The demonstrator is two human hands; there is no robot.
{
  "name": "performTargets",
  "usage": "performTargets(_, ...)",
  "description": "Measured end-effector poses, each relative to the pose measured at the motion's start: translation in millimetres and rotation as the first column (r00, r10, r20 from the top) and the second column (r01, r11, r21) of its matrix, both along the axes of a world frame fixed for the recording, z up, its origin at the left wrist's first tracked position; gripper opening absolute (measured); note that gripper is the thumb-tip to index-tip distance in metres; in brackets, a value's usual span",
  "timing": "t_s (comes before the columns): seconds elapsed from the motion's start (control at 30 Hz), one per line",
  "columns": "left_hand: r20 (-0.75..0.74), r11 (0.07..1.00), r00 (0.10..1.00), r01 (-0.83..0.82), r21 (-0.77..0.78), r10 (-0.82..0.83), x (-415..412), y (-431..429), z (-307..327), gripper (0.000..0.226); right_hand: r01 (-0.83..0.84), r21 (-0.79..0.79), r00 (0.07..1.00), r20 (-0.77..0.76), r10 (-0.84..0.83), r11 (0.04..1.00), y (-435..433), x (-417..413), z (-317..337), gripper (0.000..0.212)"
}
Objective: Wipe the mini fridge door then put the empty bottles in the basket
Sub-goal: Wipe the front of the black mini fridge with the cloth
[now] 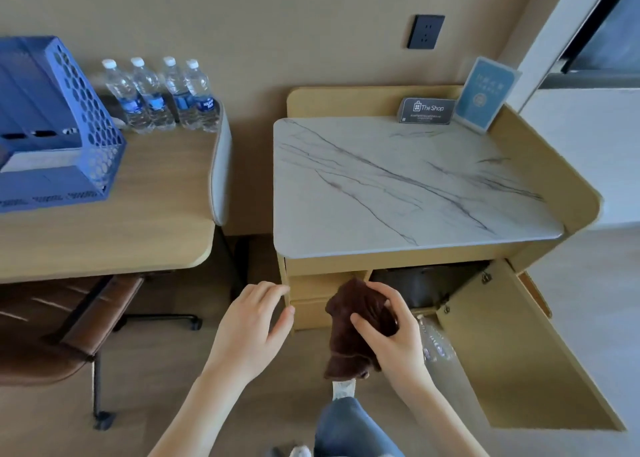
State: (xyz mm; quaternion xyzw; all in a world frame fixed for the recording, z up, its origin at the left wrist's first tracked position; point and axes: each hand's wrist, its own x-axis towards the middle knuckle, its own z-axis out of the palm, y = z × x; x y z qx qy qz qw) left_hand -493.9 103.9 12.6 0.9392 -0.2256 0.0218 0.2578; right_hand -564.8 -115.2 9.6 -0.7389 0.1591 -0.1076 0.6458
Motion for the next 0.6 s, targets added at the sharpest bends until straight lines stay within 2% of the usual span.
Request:
performTargets(0.23,0.053,0.995,0.993,0.102,-0.022,-0.101,-33.6,-13.8,17.5,0.049,0.083,0.027,0.995,0.045,-0.085,0.996,-5.6,-75.8,14.6,0.051)
performTargets(0.43,0.032,0.956,0.956,0.292,-0.024,-0.292,-68.3,-78.4,18.6,0.055,0.261,-0.029,0.963,0.081,-0.258,0.965,-42.6,-147.5,17.9,0.052)
performTargets(0.6,0.017,0.927,0.928,0.372,-0.050,-0.371,-114.5,-132.4,16.6,0.052,0.371,-0.077,0.928,0.071,-0.366,0.925,-81.0,-209.4,17.9,0.054)
